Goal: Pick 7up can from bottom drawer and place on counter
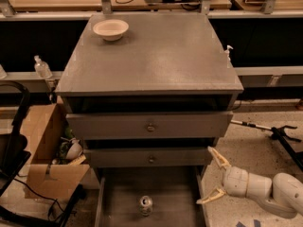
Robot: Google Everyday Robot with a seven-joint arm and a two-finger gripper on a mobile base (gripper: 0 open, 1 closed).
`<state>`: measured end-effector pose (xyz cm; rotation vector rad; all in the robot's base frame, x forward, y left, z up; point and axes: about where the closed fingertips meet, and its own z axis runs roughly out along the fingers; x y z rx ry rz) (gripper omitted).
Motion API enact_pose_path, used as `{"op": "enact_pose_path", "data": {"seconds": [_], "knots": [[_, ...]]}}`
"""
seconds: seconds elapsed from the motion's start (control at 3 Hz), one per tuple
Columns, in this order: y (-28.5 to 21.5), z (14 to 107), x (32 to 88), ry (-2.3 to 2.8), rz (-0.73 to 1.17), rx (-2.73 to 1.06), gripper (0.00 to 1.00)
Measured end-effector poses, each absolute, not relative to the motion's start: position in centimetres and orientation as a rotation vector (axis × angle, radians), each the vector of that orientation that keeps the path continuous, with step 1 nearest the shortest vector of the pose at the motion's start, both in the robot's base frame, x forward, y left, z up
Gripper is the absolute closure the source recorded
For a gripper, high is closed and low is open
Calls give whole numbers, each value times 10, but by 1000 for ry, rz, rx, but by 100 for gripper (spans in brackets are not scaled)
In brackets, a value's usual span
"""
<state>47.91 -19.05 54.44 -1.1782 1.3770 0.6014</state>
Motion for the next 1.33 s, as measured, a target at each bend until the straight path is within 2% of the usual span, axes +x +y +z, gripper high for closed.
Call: {"op": "enact_pose_path", "data": {"seconds": [0.67,1.33], "knots": [[-181,533,485,1409,607,-1199,0],[-104,391,499,1448,756,-1220,0]]}}
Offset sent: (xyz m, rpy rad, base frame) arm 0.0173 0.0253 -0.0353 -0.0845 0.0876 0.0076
